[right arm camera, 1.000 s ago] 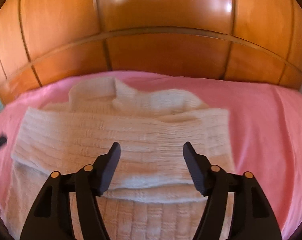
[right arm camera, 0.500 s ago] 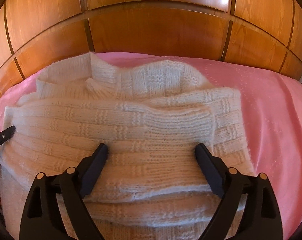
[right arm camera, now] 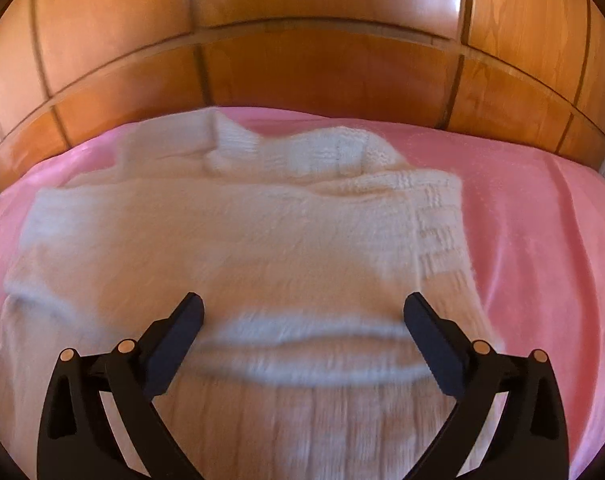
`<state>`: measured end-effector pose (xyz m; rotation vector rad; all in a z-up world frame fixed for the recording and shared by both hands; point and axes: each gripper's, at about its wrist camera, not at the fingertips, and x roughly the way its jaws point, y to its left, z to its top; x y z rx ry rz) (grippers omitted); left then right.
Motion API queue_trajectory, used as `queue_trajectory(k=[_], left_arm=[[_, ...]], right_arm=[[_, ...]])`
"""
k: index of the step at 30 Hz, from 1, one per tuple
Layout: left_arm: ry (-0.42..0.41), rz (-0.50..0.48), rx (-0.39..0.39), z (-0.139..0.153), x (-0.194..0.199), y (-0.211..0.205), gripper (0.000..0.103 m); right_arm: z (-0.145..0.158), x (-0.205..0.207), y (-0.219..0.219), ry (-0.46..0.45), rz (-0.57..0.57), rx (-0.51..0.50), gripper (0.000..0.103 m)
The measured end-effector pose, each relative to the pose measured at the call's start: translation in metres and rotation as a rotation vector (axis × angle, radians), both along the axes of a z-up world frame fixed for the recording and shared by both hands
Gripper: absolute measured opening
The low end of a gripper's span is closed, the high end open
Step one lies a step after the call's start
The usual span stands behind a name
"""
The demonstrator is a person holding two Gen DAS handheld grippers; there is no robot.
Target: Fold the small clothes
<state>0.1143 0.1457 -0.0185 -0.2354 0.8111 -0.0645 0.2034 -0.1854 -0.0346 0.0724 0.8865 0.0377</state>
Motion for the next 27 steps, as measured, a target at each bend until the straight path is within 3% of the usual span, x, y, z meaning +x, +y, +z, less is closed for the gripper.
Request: queue_trajectory(k=[4, 8, 11, 13, 14, 16, 18, 20, 23, 24, 25, 26, 27], left_arm=[[0.03, -0.012, -0.063, -0.006, -0.037, 0.022, 0.062], [0.056, -0.075, -0.142, -0.015, -0.069, 0.03, 0.062], [0.088, -0.149, -0.261, -0.024, -0.09, 0.028, 0.062], [0.091, -0.194, -0.295, -0.028, -0.101, 0.021, 0.062], [0.094, -0.213, -0.307, -0.03, -0.106, 0.016, 0.062], [0.116, -0.257, -0.337, -0.036, -0.115, 0.003, 0.062], [0.138, -0.295, -0.344, -0.041, -0.125, -0.009, 0.06], [0.149, -0.315, -0.347, -0.045, -0.135, -0.018, 0.06], [0.173, -0.351, -0.365, -0.048, -0.148, -0.026, 0.058], [0.182, -0.366, -0.373, -0.048, -0.153, -0.028, 0.05], [0.194, -0.386, -0.367, -0.049, -0.156, -0.032, 0.024], [0.194, -0.4, -0.333, -0.047, -0.159, -0.038, 0.015], [0.165, -0.397, -0.32, -0.039, -0.163, -0.038, 0.013]], right_arm=[[0.006, -0.037, -0.01, 0.011, 0.035, 0.019, 0.1], [0.008, -0.079, -0.047, 0.03, -0.012, 0.07, 0.1], [0.005, -0.111, -0.076, 0.067, -0.019, 0.159, 0.1], [-0.002, -0.131, -0.091, 0.105, 0.01, 0.264, 0.098], [-0.006, -0.145, -0.097, 0.124, 0.037, 0.335, 0.094], [-0.011, -0.167, -0.1, 0.164, 0.072, 0.405, 0.076], [-0.014, -0.191, -0.098, 0.181, 0.105, 0.436, 0.07], [-0.015, -0.211, -0.094, 0.204, 0.14, 0.458, 0.07], [-0.018, -0.234, -0.082, 0.237, 0.181, 0.457, 0.052], [-0.019, -0.238, -0.078, 0.248, 0.189, 0.445, 0.036], [-0.019, -0.24, -0.075, 0.252, 0.194, 0.436, 0.018], [-0.017, -0.241, -0.073, 0.253, 0.205, 0.433, 0.011], [-0.011, -0.242, -0.071, 0.244, 0.214, 0.431, 0.008]])
